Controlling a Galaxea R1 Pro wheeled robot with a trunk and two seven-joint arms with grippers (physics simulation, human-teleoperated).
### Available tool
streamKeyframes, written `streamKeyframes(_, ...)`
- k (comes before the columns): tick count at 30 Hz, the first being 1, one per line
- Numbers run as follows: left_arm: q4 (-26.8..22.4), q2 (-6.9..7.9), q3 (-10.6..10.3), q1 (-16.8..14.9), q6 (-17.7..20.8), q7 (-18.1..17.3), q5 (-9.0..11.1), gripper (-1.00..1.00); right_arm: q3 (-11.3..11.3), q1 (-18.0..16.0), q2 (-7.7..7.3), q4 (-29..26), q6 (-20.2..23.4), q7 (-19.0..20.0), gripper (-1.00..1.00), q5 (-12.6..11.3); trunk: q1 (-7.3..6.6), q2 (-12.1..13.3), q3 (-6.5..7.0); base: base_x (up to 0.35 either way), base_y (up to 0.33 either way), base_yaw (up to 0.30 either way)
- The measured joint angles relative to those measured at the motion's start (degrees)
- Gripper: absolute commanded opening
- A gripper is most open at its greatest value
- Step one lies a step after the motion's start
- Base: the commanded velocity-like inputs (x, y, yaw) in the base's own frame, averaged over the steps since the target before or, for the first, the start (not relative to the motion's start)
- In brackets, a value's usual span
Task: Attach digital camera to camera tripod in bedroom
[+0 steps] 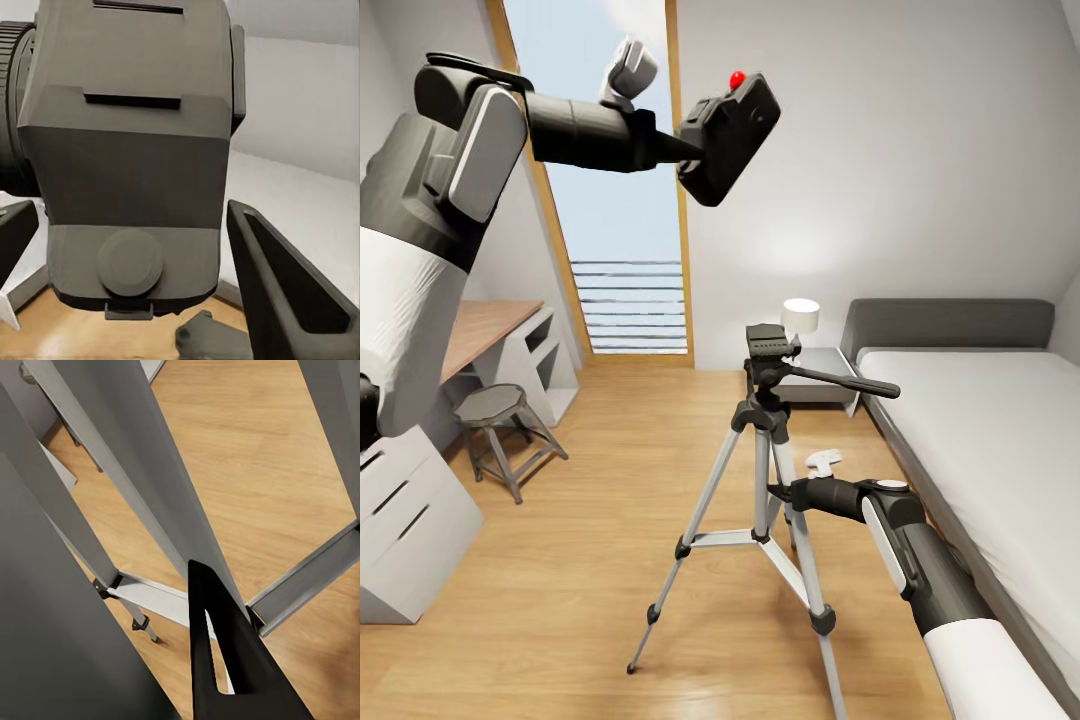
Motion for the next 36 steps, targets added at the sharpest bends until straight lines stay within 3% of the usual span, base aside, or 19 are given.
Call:
streamKeyframes(5, 0.3, 0.13, -0.2, 0.0, 0.2, -5.1, -8.0, -1.0, 0.0, 0.0, 0.0, 0.0, 0.0, 0.1, -1.0, 0.1, 0.0, 0.0, 0.0, 0.0, 0.0, 0.0)
streamKeyframes(10, 1.6, -0.06, -1.3, 0.0, 0.2, -7.9, -12.6, -1.0, -0.1, 0.0, 0.0, 0.0, 0.0, 0.1, -1.0, 0.1, 0.0, 0.0, 0.0, 0.0, 0.0, 0.0)
streamKeyframes(13, 2.1, -0.04, -2.7, 0.0, 0.1, -10.0, -13.6, -1.0, -0.1, 0.0, -0.01, 0.0, 0.0, 0.2, -1.0, 0.1, 0.0, 0.0, 0.0, 0.0, 0.0, 0.0)
streamKeyframes(17, 3.3, 0.26, -6.0, 0.0, -0.2, -14.5, -14.3, -1.0, -0.1, 0.0, 0.0, 0.0, 0.0, 0.2, -1.0, 0.1, 0.0, 0.0, 0.0, 0.0, 0.0, 0.0)
streamKeyframes(21, 5.2, 0.42, -8.1, 0.0, -3.8, -18.6, -15.0, -1.0, -0.1, 0.0, -0.03, 0.0, 0.0, 0.2, -1.0, 0.1, 0.0, 0.0, 0.0, 0.0, 0.0, 0.0)
streamKeyframes(27, 11.9, 0.08, -8.6, 0.0, -9.0, -24.7, -15.6, -1.0, -0.1, 0.0, -0.02, 0.0, 0.0, 0.2, -1.0, 0.1, 0.0, 0.0, 0.0, 0.0, 0.0, 0.0)
streamKeyframes(36, 15.0, -0.07, -8.6, -0.7, -10.1, -29.4, -16.2, -1.0, -0.1, 0.0, -0.03, 0.0, 0.0, 0.2, -1.0, 0.1, 0.0, 0.0, 0.0, 0.0, 0.0, 0.0)
